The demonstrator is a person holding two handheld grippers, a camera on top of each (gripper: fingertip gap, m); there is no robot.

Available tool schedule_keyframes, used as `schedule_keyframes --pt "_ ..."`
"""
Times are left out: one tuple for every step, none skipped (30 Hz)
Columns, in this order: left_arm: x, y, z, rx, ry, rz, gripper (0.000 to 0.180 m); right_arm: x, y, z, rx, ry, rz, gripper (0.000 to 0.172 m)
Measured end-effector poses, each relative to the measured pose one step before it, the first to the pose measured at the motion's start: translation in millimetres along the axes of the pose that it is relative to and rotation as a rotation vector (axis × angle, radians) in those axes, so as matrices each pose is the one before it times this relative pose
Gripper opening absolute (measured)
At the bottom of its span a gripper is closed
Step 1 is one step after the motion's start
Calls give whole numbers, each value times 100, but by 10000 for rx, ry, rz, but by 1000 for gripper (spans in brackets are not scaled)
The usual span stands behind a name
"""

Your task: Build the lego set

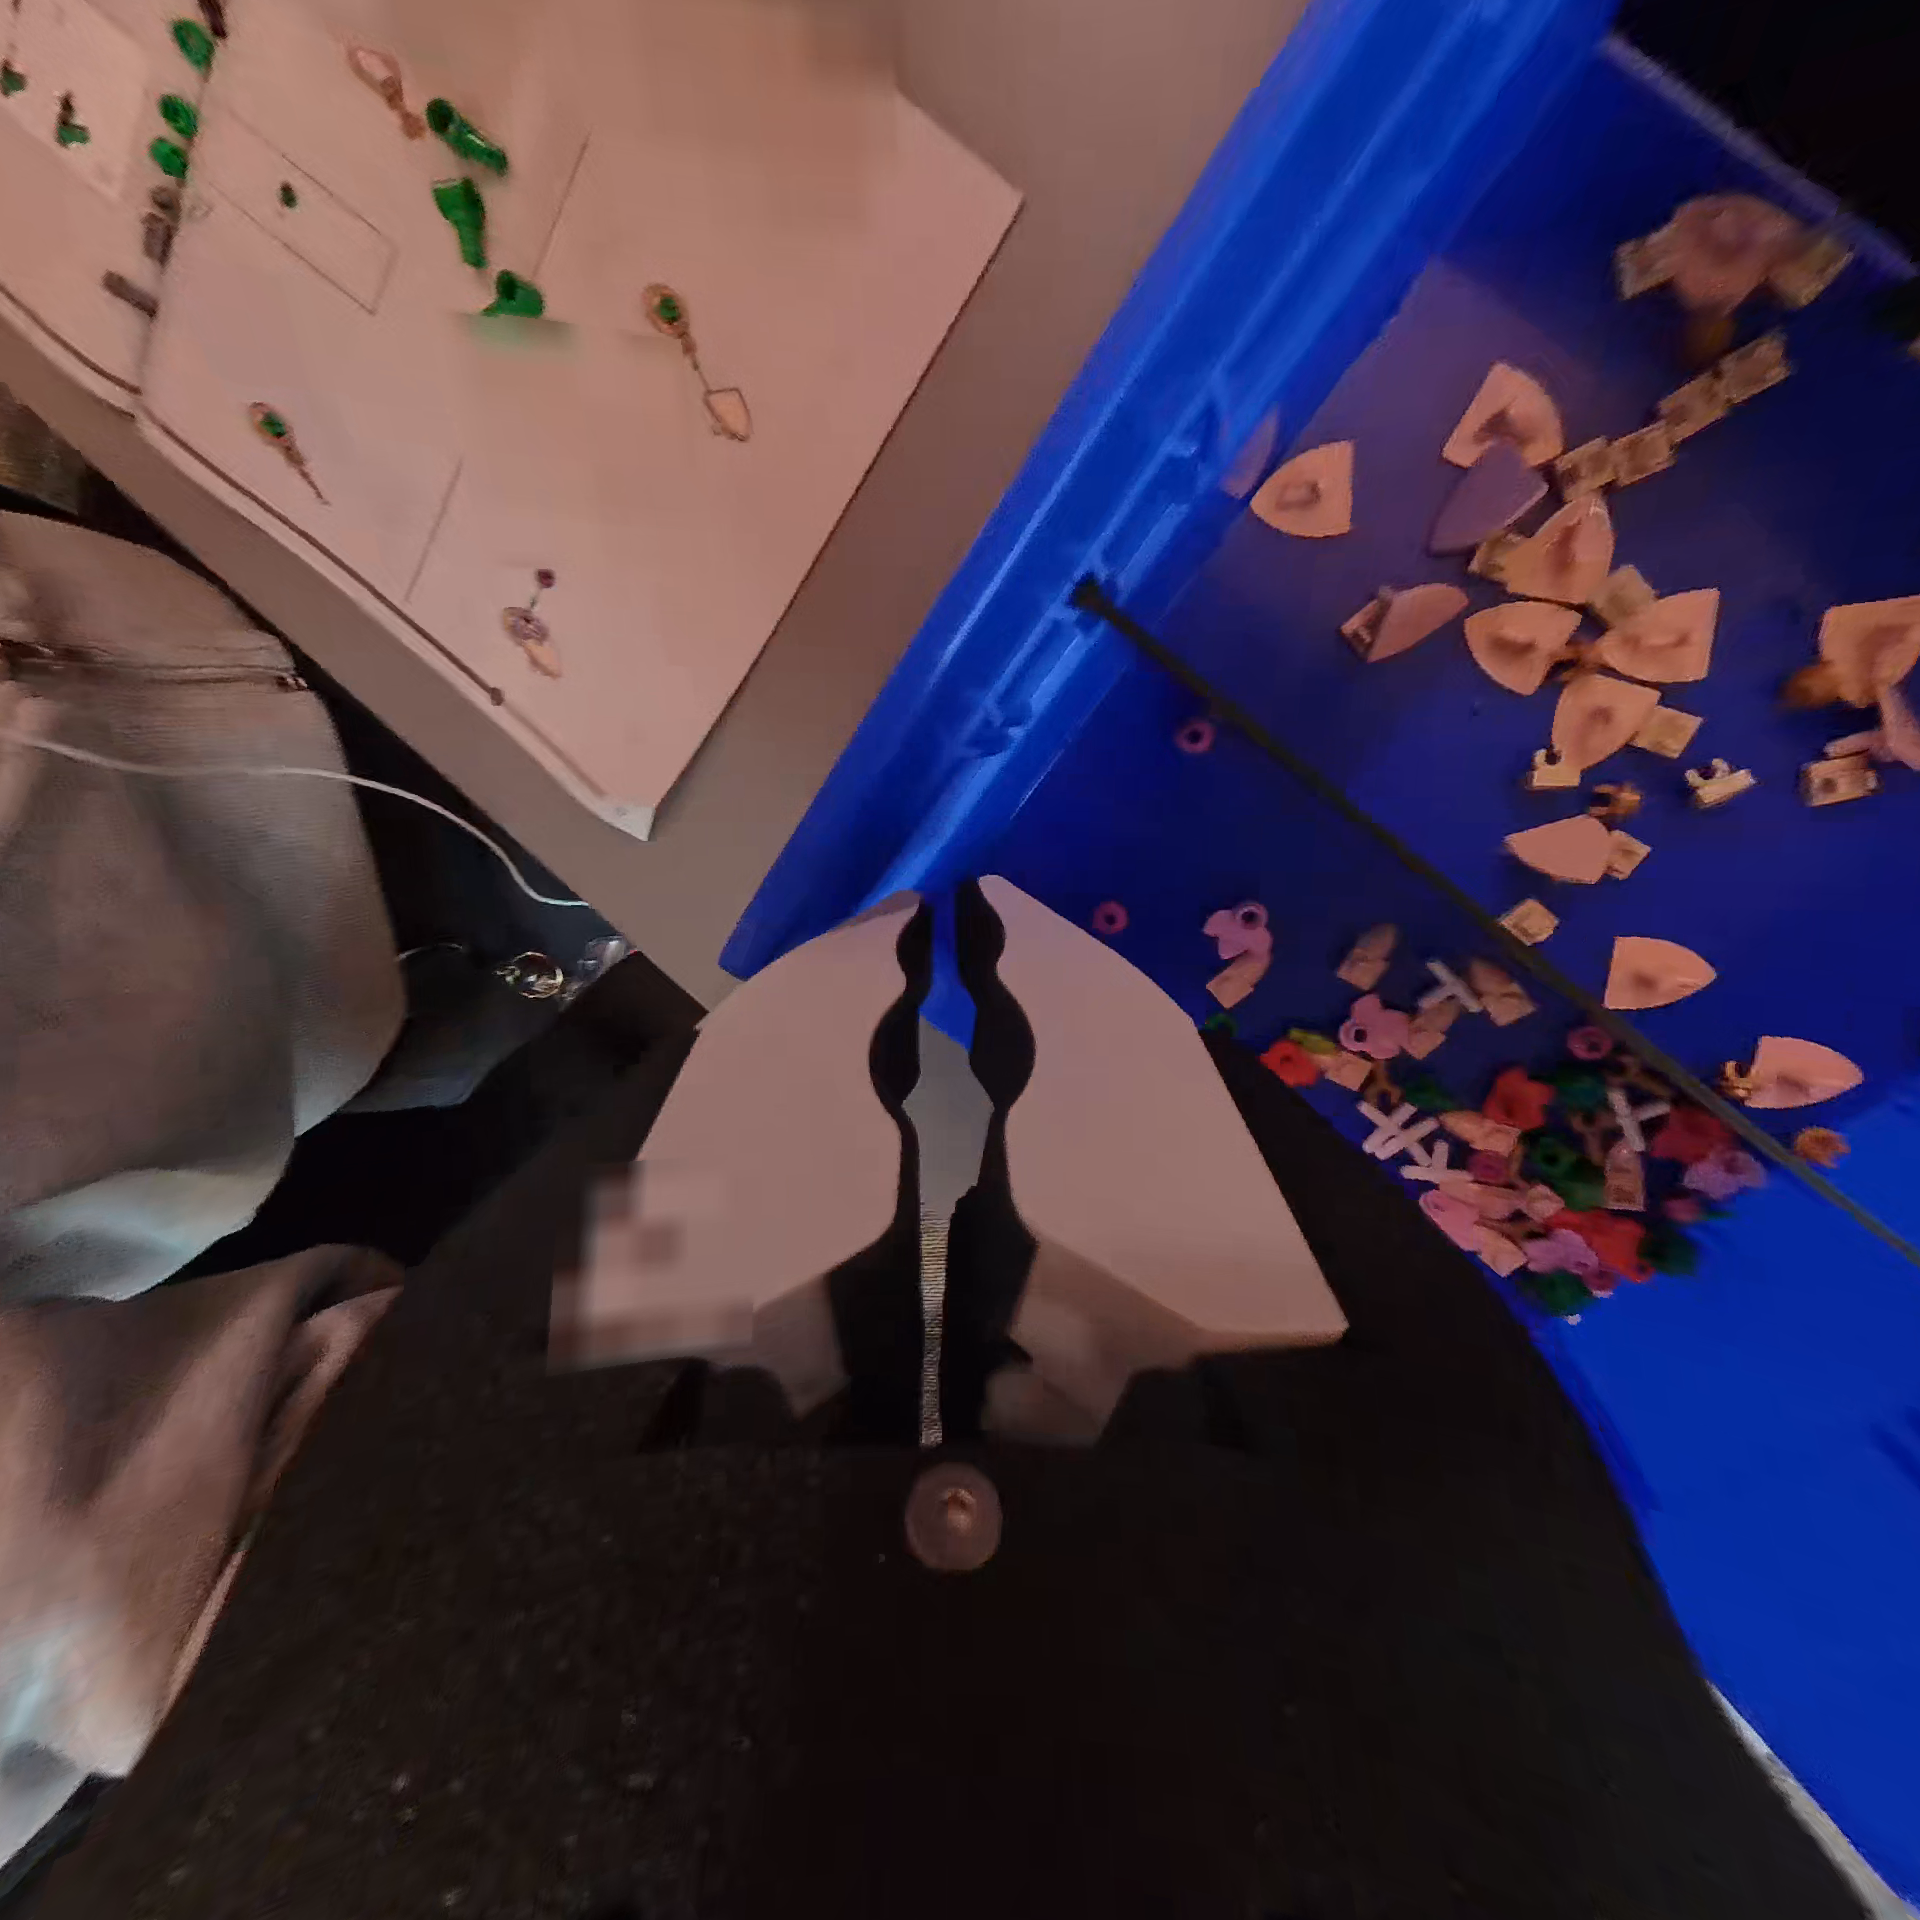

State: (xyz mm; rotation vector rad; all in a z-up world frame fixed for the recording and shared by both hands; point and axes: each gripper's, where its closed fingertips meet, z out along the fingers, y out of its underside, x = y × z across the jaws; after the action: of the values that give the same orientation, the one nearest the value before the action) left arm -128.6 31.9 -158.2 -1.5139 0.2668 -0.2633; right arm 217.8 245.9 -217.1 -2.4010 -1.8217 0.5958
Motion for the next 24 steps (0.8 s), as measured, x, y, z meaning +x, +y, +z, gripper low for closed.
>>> schedule_keyframes --pt "54 29 13 -38 6 49 8 51 -237 -249 117 -11 176 7" --pt "13 -9 -52 -34 -16 84 8 345 -332 -442 231 217 244 5" --pt "-19 -33 -12 -8 -39 91 8 264 -184 -357 150 206 169 4" --pt "-26 -83 -52 22 -44 61 8 -187 -211 -155 133 -18 -64 1" --pt "3 -100 -53 43 -12 13 8 -559 -305 60 127 -200 -269 0" --pt "3 -91 -34 53 8 -30 8 7 -278 150 29 181 -296 0" --pt "-15 -52 -18 47 4 -49 8 -181 -331 175 79 3 -165 0" --pt "-16 16 -8 19 7 -43 8 -244 -183 54 29 -93 -2 0" --pt "7 48 12 -12 16 -19 8 7 -23 -58 -40 78 94 0" --pt "32 46 4 -20 10 9 8 138 -13 -174 -58 287 61 0" --pt "14 -10 -6 -1 -4 34 8 118 128 -195 -29 172 46 0" --pt "-2 -58 25 28 -11 39 8 -69 -18 -131 39 38 46 0" --pt "-6 -77 11 50 -10 16 8 -284 -145 -9 63 -71 -32 0" --pt "21 -86 45 58 -1 -18 8 -180 -78 46 -30 35 -128 0" --pt "22 -48 38 45 8 -34 8 277 81 -100 -117 358 -33 5" --pt "2 -25 -45 16 -3 -24 8 387 -44 -389 27 421 168 9" --pt "-28 25 -2 -11 -18 -12 9 147 -295 -687 294 326 326 14" --pt "-15 8 -8 -7 -22 12 9 278 -558 -778 550 373 398 18" --pt "-1 -45 -7 24 -28 21 9 187 -801 -794 771 408 364 38" --pt "32 -67 28 42 -11 11 9 -14 -783 -553 777 344 376 54" --pt "38 7 30 18 6 -6 9 -459 -477 -174 567 120 374 56" --pt "-11 104 24 -30 7 -22 9 -867 -19 316 336 -49 345 55" --pt "22 181 63 -71 17 -23 9 -878 709 681 -48 8 222 55" --pt "14 218 91 -83 25 -17 9 -151 1347 915 -351 507 139 57"
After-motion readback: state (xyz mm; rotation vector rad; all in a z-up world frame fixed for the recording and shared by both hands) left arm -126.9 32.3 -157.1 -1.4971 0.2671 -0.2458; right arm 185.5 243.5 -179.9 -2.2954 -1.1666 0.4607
